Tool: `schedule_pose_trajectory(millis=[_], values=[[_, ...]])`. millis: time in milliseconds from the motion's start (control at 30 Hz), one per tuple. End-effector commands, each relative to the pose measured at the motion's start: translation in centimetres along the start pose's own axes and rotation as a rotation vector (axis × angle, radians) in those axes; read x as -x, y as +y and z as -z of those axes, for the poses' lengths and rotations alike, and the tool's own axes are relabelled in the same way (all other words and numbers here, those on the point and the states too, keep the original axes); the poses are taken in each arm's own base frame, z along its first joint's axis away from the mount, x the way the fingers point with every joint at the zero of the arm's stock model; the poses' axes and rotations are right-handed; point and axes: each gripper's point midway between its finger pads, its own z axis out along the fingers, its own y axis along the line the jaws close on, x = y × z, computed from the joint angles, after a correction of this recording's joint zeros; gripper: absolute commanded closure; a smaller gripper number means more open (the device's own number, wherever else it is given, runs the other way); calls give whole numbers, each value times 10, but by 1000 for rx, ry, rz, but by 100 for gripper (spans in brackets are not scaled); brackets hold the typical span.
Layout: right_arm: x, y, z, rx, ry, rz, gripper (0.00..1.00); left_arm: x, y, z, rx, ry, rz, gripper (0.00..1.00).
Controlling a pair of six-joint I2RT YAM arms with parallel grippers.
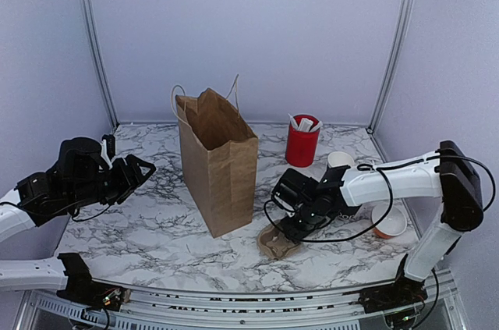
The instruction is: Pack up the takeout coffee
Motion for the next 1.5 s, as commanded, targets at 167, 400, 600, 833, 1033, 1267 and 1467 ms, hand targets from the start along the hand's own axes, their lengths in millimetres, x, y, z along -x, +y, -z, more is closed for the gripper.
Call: schedule_pose_trajectory(millis=[167, 400, 600, 833, 1033, 1267, 1467], values=[[31, -3, 48, 19, -137, -39, 61, 18, -17, 8, -8, -20, -36, 28], [38, -6, 78, 34, -199, -37, 61, 35, -40, 15, -49, -23, -35, 28], [52, -8, 115, 59, -288, -38, 61, 44, -69, 20, -118, 4, -30, 28], [68, -14, 156, 50, -373, -27, 61, 57, -112, 28, -220, 29, -51, 32], [82, -28, 179, 57, -421, -41, 61, 74, -135, 24, -220, 7, -138, 40], [100, -48, 205, 62, -495, -69, 61, 87, -139, -2, -109, -8, -236, 50], [116, -59, 223, 55, -561, -75, 61, 103, -141, -21, -36, -60, -296, 57]])
